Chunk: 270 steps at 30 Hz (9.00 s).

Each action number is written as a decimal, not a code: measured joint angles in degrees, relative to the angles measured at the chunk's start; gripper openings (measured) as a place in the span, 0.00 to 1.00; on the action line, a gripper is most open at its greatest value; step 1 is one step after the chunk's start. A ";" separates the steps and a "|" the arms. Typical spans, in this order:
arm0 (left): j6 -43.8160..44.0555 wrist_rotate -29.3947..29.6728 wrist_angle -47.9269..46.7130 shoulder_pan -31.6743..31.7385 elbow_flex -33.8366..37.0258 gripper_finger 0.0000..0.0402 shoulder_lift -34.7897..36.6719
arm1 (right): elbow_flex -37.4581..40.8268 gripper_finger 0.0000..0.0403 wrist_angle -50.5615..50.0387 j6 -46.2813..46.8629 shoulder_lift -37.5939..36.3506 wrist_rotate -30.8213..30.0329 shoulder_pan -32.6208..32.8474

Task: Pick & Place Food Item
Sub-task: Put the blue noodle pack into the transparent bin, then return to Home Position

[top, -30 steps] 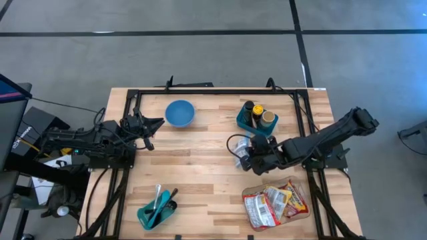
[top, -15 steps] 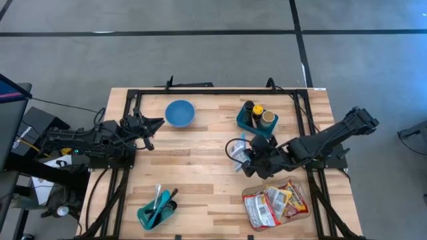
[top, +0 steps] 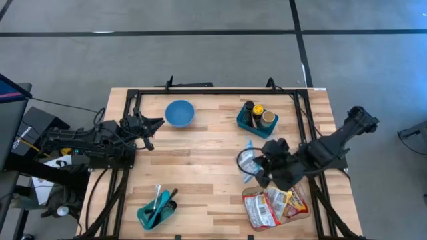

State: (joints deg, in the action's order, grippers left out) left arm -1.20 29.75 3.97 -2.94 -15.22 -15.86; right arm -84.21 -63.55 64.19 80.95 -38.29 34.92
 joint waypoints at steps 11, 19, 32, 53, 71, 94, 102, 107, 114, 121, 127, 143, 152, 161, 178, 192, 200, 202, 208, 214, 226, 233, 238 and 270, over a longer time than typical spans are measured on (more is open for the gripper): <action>0.00 0.00 0.00 0.02 0.00 0.11 0.00 | -4.92 0.00 -18.03 23.17 0.00 1.32 10.40; -0.01 0.00 0.00 0.02 0.00 0.11 0.00 | -5.00 0.00 -26.18 40.42 0.02 4.77 17.43; 0.01 0.01 0.00 0.01 0.00 0.11 0.00 | -4.94 0.00 -26.46 53.84 0.04 15.47 22.96; 0.01 0.01 0.00 0.00 0.00 0.11 0.00 | 2.03 0.00 -26.58 66.95 0.60 24.91 29.39; 0.01 0.00 0.00 0.02 0.00 0.11 0.00 | 1.88 0.00 -21.14 62.35 8.31 22.64 29.13; 0.00 0.00 0.00 0.02 0.00 0.11 0.00 | 1.88 0.00 -4.45 49.87 8.41 15.46 23.34; -0.01 0.01 0.00 0.02 0.00 0.11 0.00 | 1.99 0.00 -4.52 47.69 10.41 19.21 20.98; 0.00 0.01 0.00 0.02 0.00 0.11 0.00 | 1.99 0.00 -3.92 44.87 11.26 18.73 20.78; 0.01 0.00 0.00 0.01 0.00 0.11 0.00 | 1.99 0.00 -4.45 42.56 11.23 18.76 20.01; 0.00 0.00 0.01 0.01 0.00 0.11 0.00 | 0.06 0.00 -11.05 43.55 11.19 18.79 20.70; 0.00 0.00 0.00 0.01 0.00 0.11 0.00 | -3.23 0.00 -21.47 49.13 11.19 19.20 23.42; 0.01 -0.01 0.00 0.00 0.00 0.11 0.00 | -3.74 0.00 -26.45 60.41 11.19 25.13 30.38; -0.01 0.01 0.00 0.00 0.00 0.11 0.00 | -3.71 0.00 -26.47 62.58 11.19 27.81 29.97; -0.01 -0.01 0.00 0.01 0.00 0.11 0.00 | -3.71 0.00 -24.90 60.85 11.19 23.55 28.86; 0.00 0.00 0.00 0.01 0.00 0.11 0.00 | -6.73 0.00 -19.07 44.06 11.19 10.52 23.83; 0.01 -0.01 0.00 0.00 0.00 0.11 0.00 | -6.47 0.00 -16.81 45.80 11.59 16.11 22.18; 0.00 0.00 0.00 0.01 0.00 0.11 0.00 | -6.45 0.00 -17.21 46.59 15.08 21.27 22.18; 0.00 0.00 0.00 0.01 0.00 0.11 0.00 | -6.47 0.00 -18.72 48.28 15.72 21.94 22.36; 0.01 -0.01 0.00 0.01 0.00 0.11 0.00 | -6.45 0.00 -22.91 52.58 17.03 29.32 22.85; 0.01 0.01 0.00 0.02 0.00 0.11 0.00 | -6.47 0.00 -22.99 54.37 16.87 30.04 22.96; 0.01 0.00 0.00 0.02 0.01 0.11 0.00 | -6.47 0.00 -23.01 58.14 16.87 36.67 21.98; 0.01 -0.01 0.00 0.00 0.00 0.11 0.00 | -6.47 0.05 -23.56 59.46 16.87 37.01 21.48; 0.00 0.00 0.00 0.02 0.00 0.11 0.00 | -6.47 0.16 -24.61 59.49 16.87 37.01 20.90; 0.01 -0.01 0.00 0.02 0.00 0.11 0.00 | -6.47 0.27 -26.47 66.37 16.85 49.31 19.37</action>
State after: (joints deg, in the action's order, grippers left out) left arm -1.19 29.74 3.97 -2.92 -15.22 -15.86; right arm -90.67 -90.02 130.56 97.80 11.02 54.29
